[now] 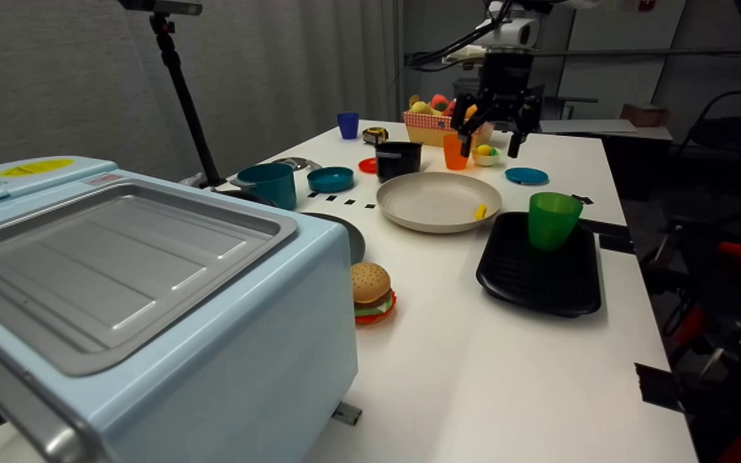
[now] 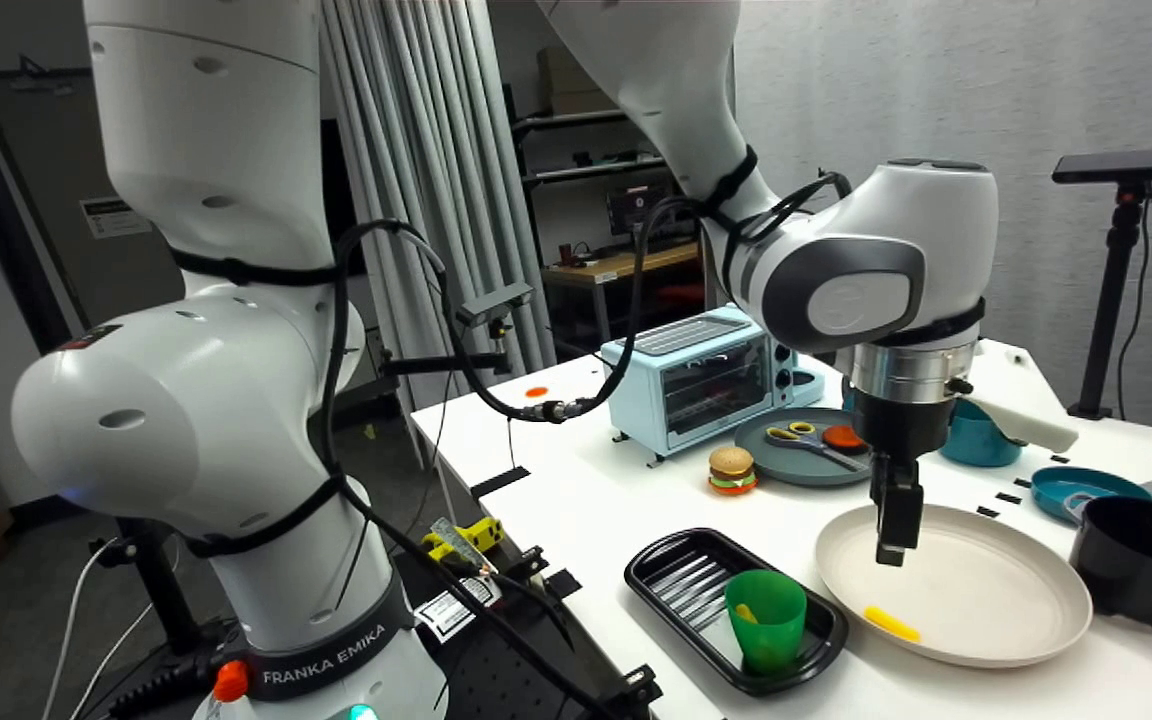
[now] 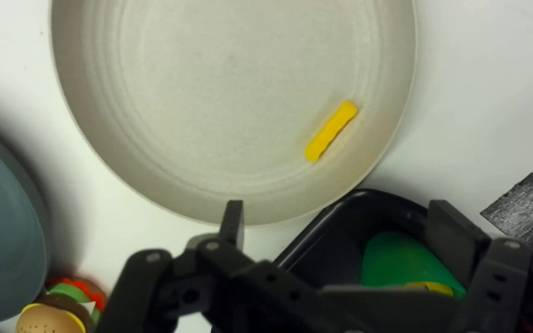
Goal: Take the objects on the plate and put them in the cup
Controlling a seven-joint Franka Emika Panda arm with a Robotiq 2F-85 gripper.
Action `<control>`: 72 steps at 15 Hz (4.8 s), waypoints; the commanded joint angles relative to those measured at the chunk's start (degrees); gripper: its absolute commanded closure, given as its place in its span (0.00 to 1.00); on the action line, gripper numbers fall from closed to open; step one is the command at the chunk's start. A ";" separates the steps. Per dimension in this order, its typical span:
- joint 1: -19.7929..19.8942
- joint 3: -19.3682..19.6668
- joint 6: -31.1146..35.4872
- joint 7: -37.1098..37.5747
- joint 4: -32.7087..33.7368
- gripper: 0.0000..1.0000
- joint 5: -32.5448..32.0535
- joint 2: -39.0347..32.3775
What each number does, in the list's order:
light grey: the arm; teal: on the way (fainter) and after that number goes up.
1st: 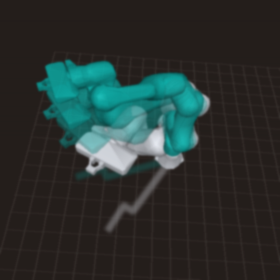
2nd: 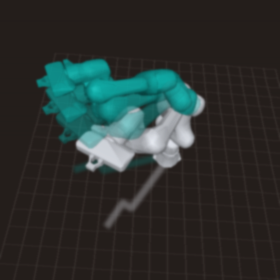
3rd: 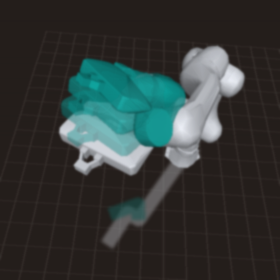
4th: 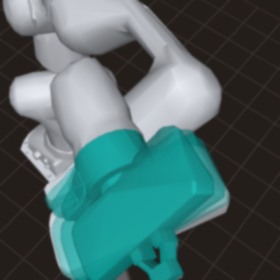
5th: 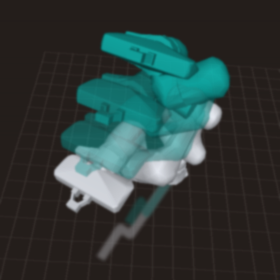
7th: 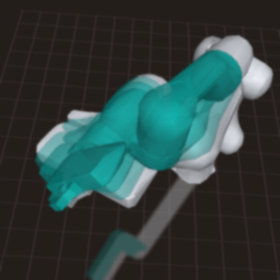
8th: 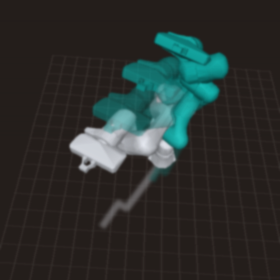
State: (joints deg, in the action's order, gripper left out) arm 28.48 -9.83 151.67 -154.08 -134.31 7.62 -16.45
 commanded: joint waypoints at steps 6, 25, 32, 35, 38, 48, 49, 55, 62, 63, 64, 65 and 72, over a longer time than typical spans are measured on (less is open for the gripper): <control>-6.78 5.16 2.27 3.90 7.70 0.00 2.21 -11.20; -6.20 5.67 2.08 7.62 14.17 0.00 0.30 -20.85; -5.89 5.58 2.22 7.37 15.30 0.30 0.08 -22.19; -5.87 5.50 2.29 7.24 15.31 0.47 -0.06 -21.92; -5.99 5.50 2.36 7.21 15.50 0.70 -0.17 -21.73; -6.17 5.01 2.60 6.77 12.61 0.97 -0.44 -18.02; -6.05 4.65 2.38 6.30 11.51 0.97 -0.45 -16.88; -6.02 2.94 3.52 3.65 4.20 0.97 0.07 -8.71; -7.63 4.33 3.58 -0.42 -3.02 0.97 -0.55 -0.49; -7.84 4.66 3.50 -1.12 -3.95 0.97 -0.61 0.47; -8.01 4.93 3.14 -1.79 -4.68 0.97 -0.57 1.30; -8.28 5.38 3.13 -2.26 -5.59 0.97 -0.80 2.27; -10.06 8.72 2.71 -3.86 -11.41 0.97 -3.70 7.60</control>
State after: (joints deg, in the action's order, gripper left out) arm 20.23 -3.58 153.27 -155.22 -141.53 5.27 -12.97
